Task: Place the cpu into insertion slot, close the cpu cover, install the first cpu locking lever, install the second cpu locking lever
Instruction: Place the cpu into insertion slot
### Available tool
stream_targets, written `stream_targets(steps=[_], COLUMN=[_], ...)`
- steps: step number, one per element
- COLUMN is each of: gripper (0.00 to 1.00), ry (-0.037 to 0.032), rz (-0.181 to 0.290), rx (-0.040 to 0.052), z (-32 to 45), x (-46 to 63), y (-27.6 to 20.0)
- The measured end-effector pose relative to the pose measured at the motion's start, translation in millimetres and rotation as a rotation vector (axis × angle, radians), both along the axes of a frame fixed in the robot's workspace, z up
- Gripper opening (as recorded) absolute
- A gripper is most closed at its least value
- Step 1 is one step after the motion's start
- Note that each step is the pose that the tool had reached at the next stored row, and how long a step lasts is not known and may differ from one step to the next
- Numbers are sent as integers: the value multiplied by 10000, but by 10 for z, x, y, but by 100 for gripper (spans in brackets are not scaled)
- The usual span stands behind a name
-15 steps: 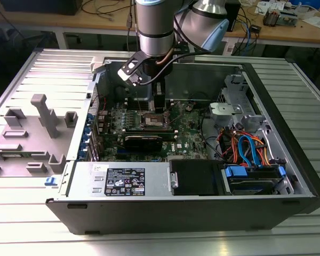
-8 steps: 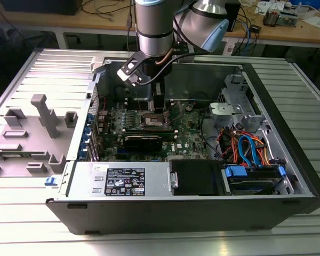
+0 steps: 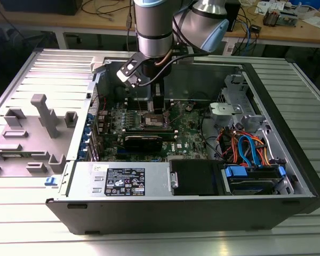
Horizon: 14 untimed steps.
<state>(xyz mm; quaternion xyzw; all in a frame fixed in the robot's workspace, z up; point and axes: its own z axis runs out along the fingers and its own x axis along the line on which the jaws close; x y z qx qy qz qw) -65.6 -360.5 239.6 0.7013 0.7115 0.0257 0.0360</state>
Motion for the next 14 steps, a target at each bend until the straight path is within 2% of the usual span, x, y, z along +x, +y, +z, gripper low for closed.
stream_targets(steps=[4,6,7,8,10,14], gripper=[54,54,54,54,54,54], ry=[1,4,3,5,4,4], rz=[1,3,86,184,128,108], rx=[-9,-24,-23,-24,-24,-25], z=[-12,-34,-54,-123,-228,-283], x=[-1,-2,-9,-37,-41,-46], y=[-27,-58,-73,-98,-102,-110])
